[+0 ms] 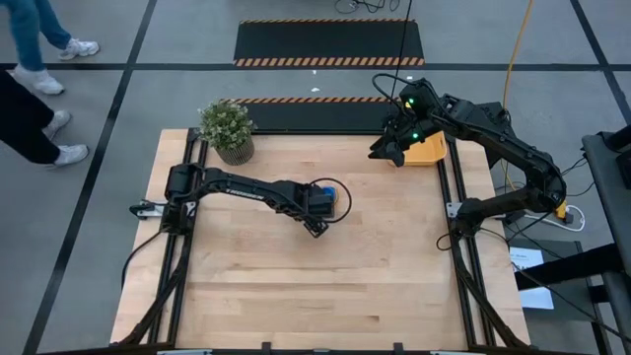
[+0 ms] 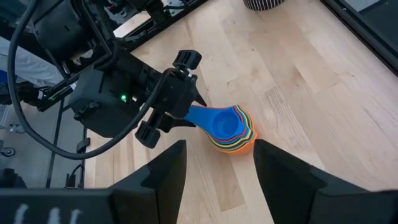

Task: Nest measuring cups in basket
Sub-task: Stack the blue measuring cup on top of the red measuring cup on the table, then put the nested measuring cups into the yellow bin

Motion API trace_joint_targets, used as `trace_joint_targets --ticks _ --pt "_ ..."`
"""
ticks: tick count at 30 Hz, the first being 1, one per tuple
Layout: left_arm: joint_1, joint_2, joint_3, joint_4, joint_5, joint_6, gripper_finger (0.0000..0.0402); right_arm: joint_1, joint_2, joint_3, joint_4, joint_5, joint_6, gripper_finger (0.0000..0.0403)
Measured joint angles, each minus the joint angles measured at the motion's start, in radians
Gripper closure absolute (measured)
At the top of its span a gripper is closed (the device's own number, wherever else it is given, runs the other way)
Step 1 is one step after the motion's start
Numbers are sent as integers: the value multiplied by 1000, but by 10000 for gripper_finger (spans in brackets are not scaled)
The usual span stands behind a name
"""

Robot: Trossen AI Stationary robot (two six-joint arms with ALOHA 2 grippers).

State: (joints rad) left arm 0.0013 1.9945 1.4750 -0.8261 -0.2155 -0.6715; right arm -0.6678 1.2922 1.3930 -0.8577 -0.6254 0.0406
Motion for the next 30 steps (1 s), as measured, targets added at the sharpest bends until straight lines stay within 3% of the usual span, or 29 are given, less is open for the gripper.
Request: trace_joint_targets --ticks 8,12,15,23,27,30 --pt "-1 0 0 0 2 38 252 0 0 0 0 1 0 222" --pt "-1 0 0 0 2 41 260 0 0 0 0 1 0 222" --pt "-1 0 0 1 1 41 233 0 0 0 0 1 0 222" --pt "-1 -1 6 -61 -13 -48 100 0 0 0 -17 1 -1 222" --pt "-1 -2 37 -137 51 -98 51 0 0 0 -39 1 -1 222" --pt "-1 -2 60 -189 136 -166 40 0 0 0 -58 0 -1 222"
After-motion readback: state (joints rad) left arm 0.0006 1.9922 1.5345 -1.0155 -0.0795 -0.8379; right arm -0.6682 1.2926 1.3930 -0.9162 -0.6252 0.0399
